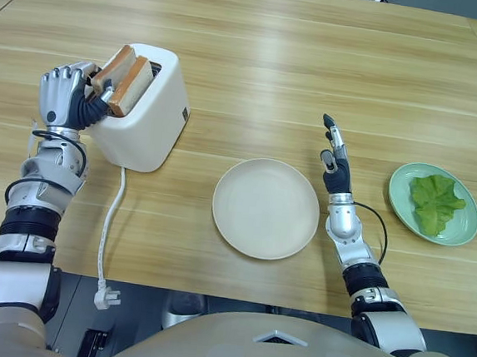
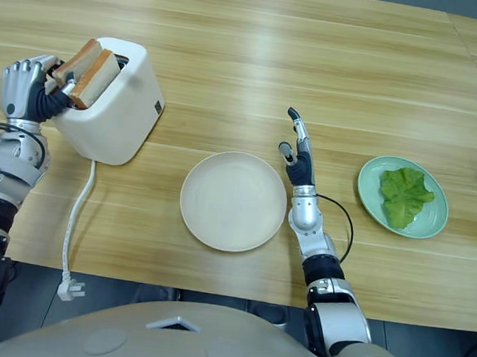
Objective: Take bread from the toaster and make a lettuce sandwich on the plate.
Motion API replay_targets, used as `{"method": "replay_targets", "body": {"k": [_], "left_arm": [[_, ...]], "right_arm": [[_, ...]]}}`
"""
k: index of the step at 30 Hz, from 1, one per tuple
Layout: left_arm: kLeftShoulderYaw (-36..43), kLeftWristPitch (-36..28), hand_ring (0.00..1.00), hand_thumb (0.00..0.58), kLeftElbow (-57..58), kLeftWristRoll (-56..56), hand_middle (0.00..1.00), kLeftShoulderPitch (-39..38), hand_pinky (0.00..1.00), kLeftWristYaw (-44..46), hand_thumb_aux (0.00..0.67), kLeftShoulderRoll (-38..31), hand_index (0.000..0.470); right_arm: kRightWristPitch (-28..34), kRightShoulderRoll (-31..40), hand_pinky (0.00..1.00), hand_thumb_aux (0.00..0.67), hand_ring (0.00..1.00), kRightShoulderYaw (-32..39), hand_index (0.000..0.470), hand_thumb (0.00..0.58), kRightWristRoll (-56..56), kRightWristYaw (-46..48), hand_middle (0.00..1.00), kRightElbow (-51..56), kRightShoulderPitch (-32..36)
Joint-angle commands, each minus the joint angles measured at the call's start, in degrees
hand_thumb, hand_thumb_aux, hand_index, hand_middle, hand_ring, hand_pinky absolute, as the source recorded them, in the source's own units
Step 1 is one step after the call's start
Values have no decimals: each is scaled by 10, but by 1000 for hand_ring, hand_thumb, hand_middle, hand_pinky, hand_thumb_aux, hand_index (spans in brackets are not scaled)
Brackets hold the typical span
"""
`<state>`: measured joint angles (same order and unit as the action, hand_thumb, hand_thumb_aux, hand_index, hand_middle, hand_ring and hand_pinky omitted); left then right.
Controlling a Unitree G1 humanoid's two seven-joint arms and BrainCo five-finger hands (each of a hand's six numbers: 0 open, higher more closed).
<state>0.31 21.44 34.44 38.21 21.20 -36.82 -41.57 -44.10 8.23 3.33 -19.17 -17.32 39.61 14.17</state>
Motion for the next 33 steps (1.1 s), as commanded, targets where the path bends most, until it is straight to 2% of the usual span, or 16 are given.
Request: {"method": "replay_targets", "body": {"k": [1,8,12,15,18,23,25,29,33], "left_arm": [[-7,0,1000,580,4,-20,1000,18,1000,-7,670,11,460],[-27,17,1000,580,13,-57,1000,37,1000,-26,670,26,460],[-64,68,1000,580,-25,-112,1000,35,1000,-41,670,49,460],[-91,122,1000,580,-114,-164,1000,7,1000,-26,670,77,460],[-95,148,1000,580,-228,-211,1000,-26,1000,12,670,116,460],[-40,161,1000,580,-389,-247,1000,-87,1000,102,670,172,460],[18,156,1000,580,-414,-277,1000,-117,1000,171,670,192,460],[133,128,1000,580,-388,-329,1000,-173,1000,305,670,224,460],[185,113,1000,580,-325,-340,1000,-210,1000,381,670,253,460]], "right_arm": [[3,1,0,0,0,3,0,0,-7,-12,0,20,10],[0,2,0,0,0,2,0,0,-8,-27,0,36,20],[-1,1,0,0,0,4,0,0,-10,-33,0,43,25],[-4,2,0,0,0,4,0,0,-9,-36,0,45,28],[-5,6,0,0,0,0,0,0,-5,-40,0,39,29],[-6,20,0,0,0,-14,0,0,2,-44,0,20,31],[-4,39,0,0,0,-29,0,0,5,-45,0,-10,23],[19,94,0,0,0,-67,0,0,-26,-65,0,-95,-14],[61,168,0,0,0,-87,0,0,-129,-137,0,-136,-41]]}}
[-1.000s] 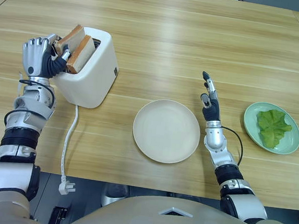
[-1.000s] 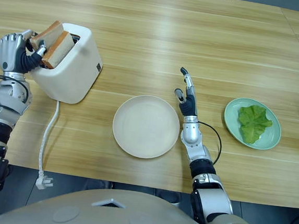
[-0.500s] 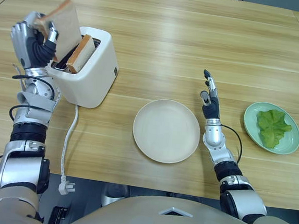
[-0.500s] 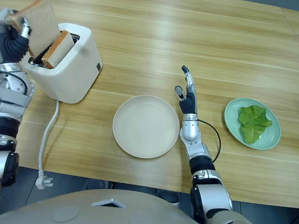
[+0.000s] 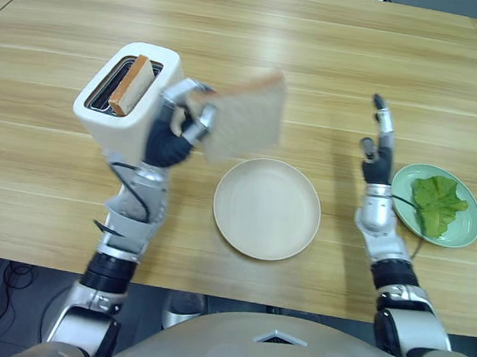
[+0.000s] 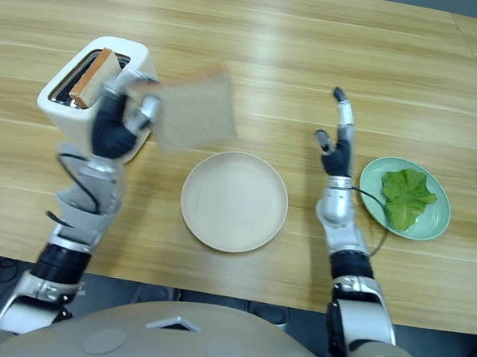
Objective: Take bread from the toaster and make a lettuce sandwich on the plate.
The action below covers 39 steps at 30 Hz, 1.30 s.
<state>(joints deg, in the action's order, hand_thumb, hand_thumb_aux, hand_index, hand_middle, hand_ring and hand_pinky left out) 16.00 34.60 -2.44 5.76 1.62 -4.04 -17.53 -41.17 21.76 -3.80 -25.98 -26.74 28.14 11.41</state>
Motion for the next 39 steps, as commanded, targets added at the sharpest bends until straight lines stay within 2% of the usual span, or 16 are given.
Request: {"method": "replay_targets", "body": {"k": [1,7,12,18,19,20,21,22,23,27,35,36,37,38,39], "left_arm": [[38,-21,1000,580,64,-15,1000,-18,1000,68,670,20,460],[45,4,1000,580,209,50,1000,6,1000,68,670,58,460],[35,17,1000,580,284,113,1000,33,1000,28,670,53,460],[41,11,1000,580,301,204,1000,34,1000,-12,670,21,460],[43,7,976,452,295,222,976,29,976,-19,355,14,244],[45,3,894,71,286,243,894,25,894,-29,42,5,29],[45,-2,459,0,277,259,459,20,459,-37,0,-1,0],[45,-7,149,0,264,274,149,15,149,-44,0,-7,0],[45,-12,0,0,252,291,0,10,0,-54,0,-13,0],[34,-30,0,0,200,330,0,-8,0,-86,0,-27,0],[17,-45,0,0,145,338,0,-14,0,-102,0,-36,0],[15,-46,0,0,139,336,0,-15,0,-102,0,-37,0],[14,-46,0,0,135,334,0,-15,0,-102,0,-37,0],[13,-47,0,0,132,332,0,-16,0,-101,0,-37,0],[12,-47,0,0,130,331,0,-17,0,-101,0,-36,0]], "right_arm": [[43,49,0,0,0,-23,0,0,-69,-54,0,-19,-17],[140,133,0,0,0,-39,0,0,-128,-115,0,18,-43],[198,177,0,0,0,-27,0,0,-158,-142,0,52,-63],[286,210,0,0,0,41,0,0,-214,-139,0,154,-47],[302,213,0,0,0,56,0,0,-221,-136,0,176,-41],[313,214,0,0,0,67,0,0,-224,-131,0,198,-35],[321,215,0,0,0,76,0,0,-222,-128,0,217,-31],[328,216,0,0,0,85,0,0,-221,-126,0,232,-28],[335,217,0,0,0,92,0,0,-220,-125,0,246,-24],[349,219,0,0,0,119,0,0,-211,-118,0,294,-10],[346,214,0,0,0,150,0,0,-184,-93,0,355,16],[345,215,0,68,0,155,47,112,-181,-93,0,360,18],[344,215,0,176,0,158,121,265,-178,-94,0,364,18],[343,216,0,436,0,161,299,509,-176,-95,0,366,19],[341,216,0,436,0,164,299,509,-174,-94,0,368,19]]}}
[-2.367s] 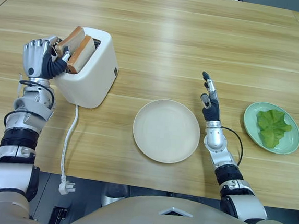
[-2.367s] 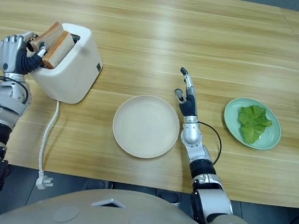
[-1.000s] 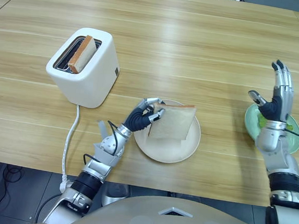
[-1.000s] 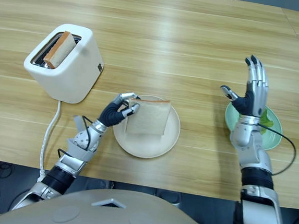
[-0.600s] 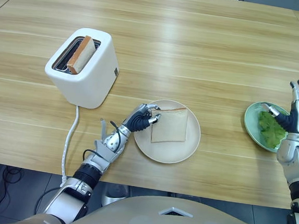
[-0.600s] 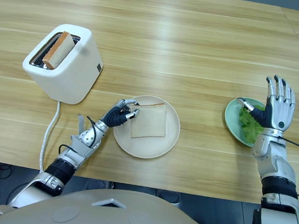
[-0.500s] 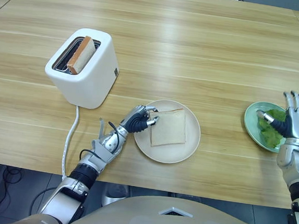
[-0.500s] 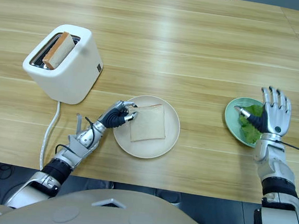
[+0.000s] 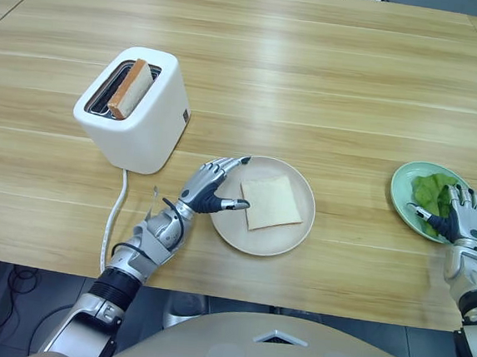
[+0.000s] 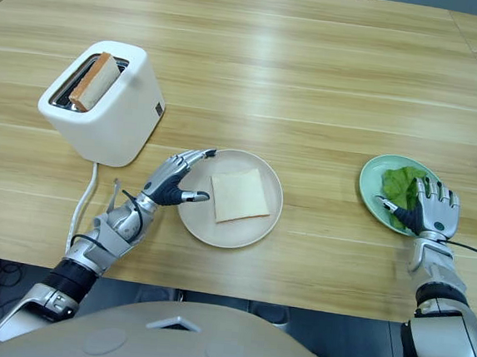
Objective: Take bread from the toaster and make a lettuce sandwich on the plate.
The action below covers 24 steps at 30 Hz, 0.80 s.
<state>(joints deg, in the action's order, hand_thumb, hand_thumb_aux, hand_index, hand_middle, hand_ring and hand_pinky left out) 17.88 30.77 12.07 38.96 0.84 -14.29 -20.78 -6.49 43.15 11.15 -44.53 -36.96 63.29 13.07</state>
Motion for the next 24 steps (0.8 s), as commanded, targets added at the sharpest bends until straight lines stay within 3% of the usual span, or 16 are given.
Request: {"method": "replay_targets", "body": {"k": [1,16,20,24], "left_arm": [[-8,-9,0,0,-18,-2,0,-10,0,2,0,-3,0],[-68,5,0,0,-47,-28,0,-15,0,-47,0,8,0],[-80,15,0,0,-50,-34,0,-17,0,-58,0,8,0],[-87,23,0,0,-53,-32,0,-19,0,-64,0,8,0]], "right_arm": [[-8,3,0,654,0,16,449,580,14,9,0,18,4],[-16,23,0,670,0,28,460,580,16,-89,0,-58,-5],[-18,32,0,670,0,15,460,580,13,-112,0,-170,-34],[-3,39,0,670,0,-19,460,580,11,-94,0,-363,-81]]}}
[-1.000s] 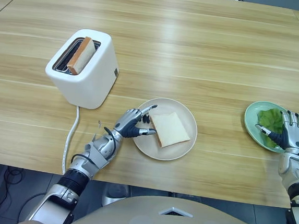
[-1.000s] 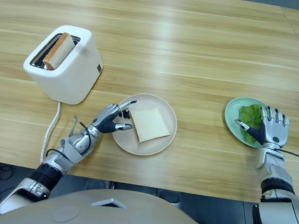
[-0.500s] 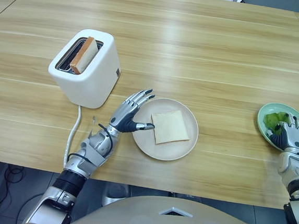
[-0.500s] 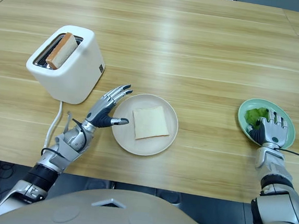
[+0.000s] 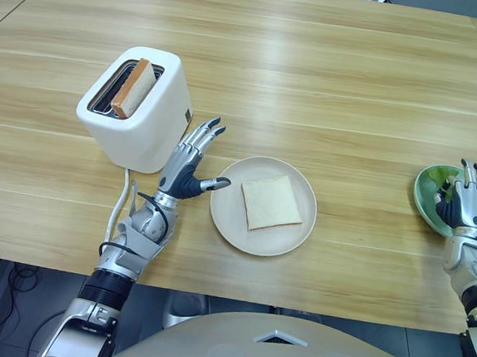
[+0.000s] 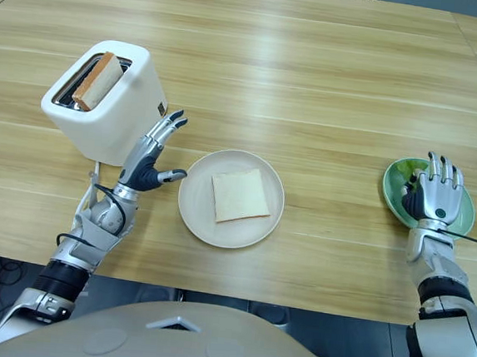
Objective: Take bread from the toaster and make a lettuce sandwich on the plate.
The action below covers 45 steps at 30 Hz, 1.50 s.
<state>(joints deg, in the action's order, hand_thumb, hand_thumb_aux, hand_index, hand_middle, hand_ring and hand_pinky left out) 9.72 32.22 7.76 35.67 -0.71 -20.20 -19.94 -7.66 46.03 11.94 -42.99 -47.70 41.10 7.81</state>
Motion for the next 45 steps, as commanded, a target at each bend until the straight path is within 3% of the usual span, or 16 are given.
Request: {"method": "replay_targets", "body": {"k": [1,6,10,16,20,31,45], "left_arm": [[-7,11,0,0,-13,1,0,-4,0,-9,0,-1,0],[-23,21,0,0,-29,3,0,-5,0,-28,0,0,0],[-44,20,0,0,-42,8,0,0,0,-50,0,2,0],[-77,8,0,0,-66,28,0,7,0,-76,0,-4,0],[-92,-2,0,0,-78,35,0,9,0,-78,0,-10,0],[-111,-12,0,0,-59,35,0,14,0,-88,0,-16,0],[-157,-46,0,0,-69,44,0,3,0,-104,0,-51,0]], "right_arm": [[12,8,0,670,0,-37,460,580,-6,25,0,-202,-42],[7,-29,0,670,0,-35,460,580,-18,85,0,-385,-59],[-42,-91,0,670,0,31,460,580,-44,121,0,-419,-40],[-118,-160,0,670,0,141,460,580,-110,144,0,-353,-3],[-147,-177,0,670,0,169,460,580,-123,140,0,-311,2],[-199,-174,0,670,0,186,460,580,-142,134,0,-274,1],[-210,-143,0,670,0,176,460,580,-122,168,0,-245,-26]]}}
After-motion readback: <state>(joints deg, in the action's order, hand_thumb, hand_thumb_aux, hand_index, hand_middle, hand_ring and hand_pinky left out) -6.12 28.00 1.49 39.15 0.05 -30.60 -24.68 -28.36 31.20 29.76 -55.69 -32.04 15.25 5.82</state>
